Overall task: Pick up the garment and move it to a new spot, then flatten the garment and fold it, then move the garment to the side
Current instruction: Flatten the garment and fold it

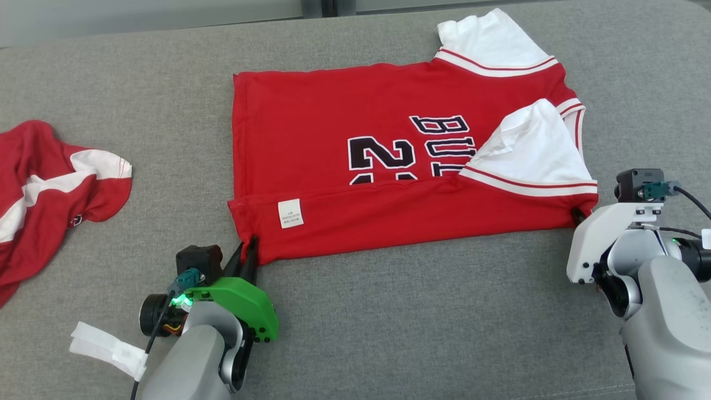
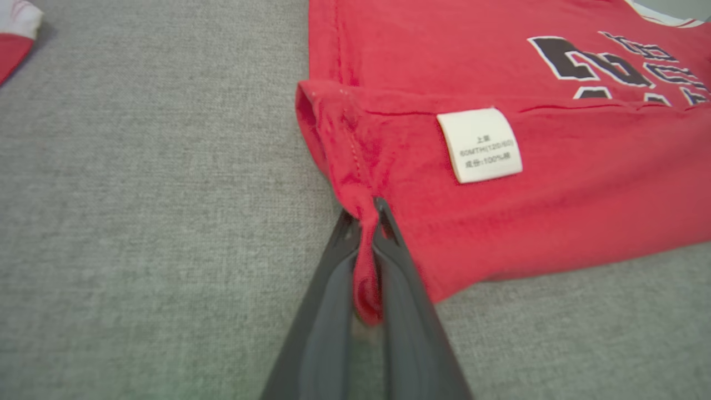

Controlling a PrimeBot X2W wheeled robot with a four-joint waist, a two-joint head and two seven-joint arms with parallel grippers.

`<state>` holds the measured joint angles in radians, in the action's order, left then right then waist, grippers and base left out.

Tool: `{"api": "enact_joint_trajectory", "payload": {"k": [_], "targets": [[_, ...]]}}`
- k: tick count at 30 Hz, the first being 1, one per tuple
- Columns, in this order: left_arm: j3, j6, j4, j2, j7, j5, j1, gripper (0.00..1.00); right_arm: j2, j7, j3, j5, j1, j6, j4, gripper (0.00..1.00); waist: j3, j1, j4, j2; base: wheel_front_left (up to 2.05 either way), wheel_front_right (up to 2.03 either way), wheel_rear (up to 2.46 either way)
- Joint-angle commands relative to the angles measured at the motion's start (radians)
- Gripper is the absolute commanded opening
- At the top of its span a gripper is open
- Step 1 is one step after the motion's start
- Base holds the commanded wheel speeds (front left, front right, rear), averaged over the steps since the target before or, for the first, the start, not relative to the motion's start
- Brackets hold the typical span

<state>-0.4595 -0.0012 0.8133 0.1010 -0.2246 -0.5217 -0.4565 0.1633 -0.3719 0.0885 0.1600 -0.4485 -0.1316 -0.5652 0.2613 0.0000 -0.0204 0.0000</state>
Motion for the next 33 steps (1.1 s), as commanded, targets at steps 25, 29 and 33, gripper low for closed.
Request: {"api": "enact_joint_trajectory", "payload": {"k": [25,29,33], "targets": [[0.022,0.116,-0.398,0.120,0.156,-0.083,0.383,0.00,-0.091,-0.100,0.117,0.048,0.417,0.002,0.401,0.07,-0.126,0.0000,-0.001,0.0000,0.00,0.00,0.00],[0.018,0.145,-0.457,0.124,0.182,-0.086,0.414,1.00,-0.101,-0.107,0.126,0.041,0.421,0.002,0.401,1.00,-0.126,0.0000,0.001,0.0000,0.00,0.00,0.00],[0.013,0.163,-0.505,0.129,0.197,-0.076,0.420,1.00,-0.102,-0.105,0.146,0.020,0.401,0.002,0.418,1.00,-0.128,0.0000,0.004,0.0000,0.00,0.00,0.00]]}}
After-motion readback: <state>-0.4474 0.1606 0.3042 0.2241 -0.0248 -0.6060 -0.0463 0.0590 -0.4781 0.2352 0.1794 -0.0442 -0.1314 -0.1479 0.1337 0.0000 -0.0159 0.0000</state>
